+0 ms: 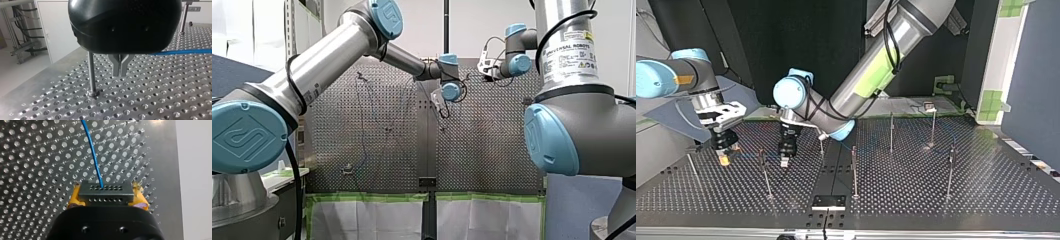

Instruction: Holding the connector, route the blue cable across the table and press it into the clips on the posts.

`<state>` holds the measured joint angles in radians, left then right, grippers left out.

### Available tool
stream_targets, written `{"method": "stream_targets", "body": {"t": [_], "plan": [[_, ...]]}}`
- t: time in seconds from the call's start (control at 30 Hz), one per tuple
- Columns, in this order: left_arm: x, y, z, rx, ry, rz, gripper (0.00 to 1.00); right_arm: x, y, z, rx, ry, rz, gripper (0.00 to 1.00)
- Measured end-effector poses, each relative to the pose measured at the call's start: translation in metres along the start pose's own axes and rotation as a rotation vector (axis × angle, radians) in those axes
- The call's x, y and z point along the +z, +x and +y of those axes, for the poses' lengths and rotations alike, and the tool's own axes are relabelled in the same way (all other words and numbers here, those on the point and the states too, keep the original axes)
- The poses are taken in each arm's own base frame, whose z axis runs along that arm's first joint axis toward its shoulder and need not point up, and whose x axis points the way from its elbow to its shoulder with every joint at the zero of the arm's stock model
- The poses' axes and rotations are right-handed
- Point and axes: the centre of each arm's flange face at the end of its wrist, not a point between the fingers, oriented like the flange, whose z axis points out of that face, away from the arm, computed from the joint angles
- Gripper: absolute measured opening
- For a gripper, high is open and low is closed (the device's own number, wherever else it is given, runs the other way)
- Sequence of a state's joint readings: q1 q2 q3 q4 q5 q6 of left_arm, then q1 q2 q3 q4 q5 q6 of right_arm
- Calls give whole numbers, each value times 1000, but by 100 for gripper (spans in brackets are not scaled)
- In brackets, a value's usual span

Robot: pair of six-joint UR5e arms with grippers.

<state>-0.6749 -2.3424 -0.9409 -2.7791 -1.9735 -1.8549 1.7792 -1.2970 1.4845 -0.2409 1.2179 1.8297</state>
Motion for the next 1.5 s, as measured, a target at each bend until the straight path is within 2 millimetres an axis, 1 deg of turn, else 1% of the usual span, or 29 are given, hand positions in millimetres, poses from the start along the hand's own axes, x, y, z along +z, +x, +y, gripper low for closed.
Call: {"method": "stream_targets", "body": {"t": [0.03,0.07,0.1,0.13,0.17,0.2,0.23,0.27,0.47,0.73,0.93,1.37,1.5], "plan": [[-1,0,-1,1,1,3,46,0,0,1,0,-1,0,0],[-2,1,-2,3,1,8,58,0,1,2,-1,-2,1,0],[-3,2,-3,4,2,12,58,0,1,2,-1,-2,1,0],[-4,3,-4,6,2,16,70,0,1,3,-1,-3,1,0],[-6,3,-5,8,2,22,86,0,1,3,-1,-3,1,0],[-7,4,-6,10,2,27,86,0,1,4,-1,-4,1,0],[-8,4,-6,13,1,32,96,0,1,4,-1,-4,1,0],[-10,5,-7,16,-3,40,100,0,1,4,-1,-4,1,0],[-18,9,-6,34,-32,83,100,0,1,5,0,-6,1,0],[-30,9,-3,36,-93,121,100,-1,1,5,2,-8,-2,0],[-41,-3,-3,35,-95,141,100,-1,1,5,1,-8,-3,0],[-85,-36,-36,14,18,156,100,-1,0,3,2,-5,-7,0],[-93,-47,-39,10,29,137,100,-1,0,2,2,-4,-8,0]]}}
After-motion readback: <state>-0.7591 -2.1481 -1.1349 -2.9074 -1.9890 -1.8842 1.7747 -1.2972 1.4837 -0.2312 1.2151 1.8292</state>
